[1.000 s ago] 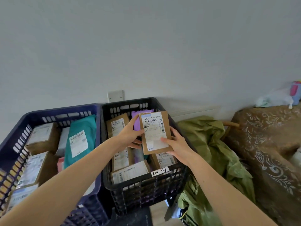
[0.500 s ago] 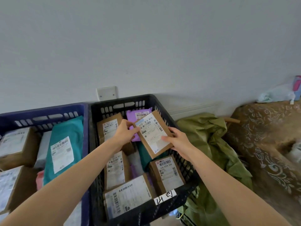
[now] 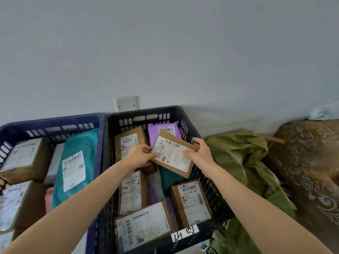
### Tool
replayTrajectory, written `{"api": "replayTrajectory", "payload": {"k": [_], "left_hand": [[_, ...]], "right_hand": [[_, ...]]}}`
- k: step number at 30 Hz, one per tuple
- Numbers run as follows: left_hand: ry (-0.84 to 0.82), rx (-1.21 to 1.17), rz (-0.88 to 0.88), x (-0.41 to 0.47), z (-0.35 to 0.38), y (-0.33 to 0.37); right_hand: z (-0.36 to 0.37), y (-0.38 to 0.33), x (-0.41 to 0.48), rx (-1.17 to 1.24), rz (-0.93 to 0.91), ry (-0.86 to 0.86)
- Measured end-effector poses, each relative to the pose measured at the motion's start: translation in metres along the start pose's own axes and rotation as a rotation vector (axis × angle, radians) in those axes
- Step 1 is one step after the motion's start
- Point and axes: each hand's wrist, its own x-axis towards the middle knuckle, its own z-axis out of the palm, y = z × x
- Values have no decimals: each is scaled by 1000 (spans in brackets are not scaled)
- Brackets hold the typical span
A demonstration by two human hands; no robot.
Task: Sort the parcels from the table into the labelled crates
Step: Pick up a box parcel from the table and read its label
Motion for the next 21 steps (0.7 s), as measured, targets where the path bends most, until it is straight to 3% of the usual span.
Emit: {"api": "replayTrajectory", "payload": {"k": [15,21], "left_hand": [[-113,-112,-217,-18,11,-10],[-5,-93,-160,-16,21,-19]], "right_hand": [[11,1,11,-208,-131,-79],[20,1,24,-252,-147,-111]]}}
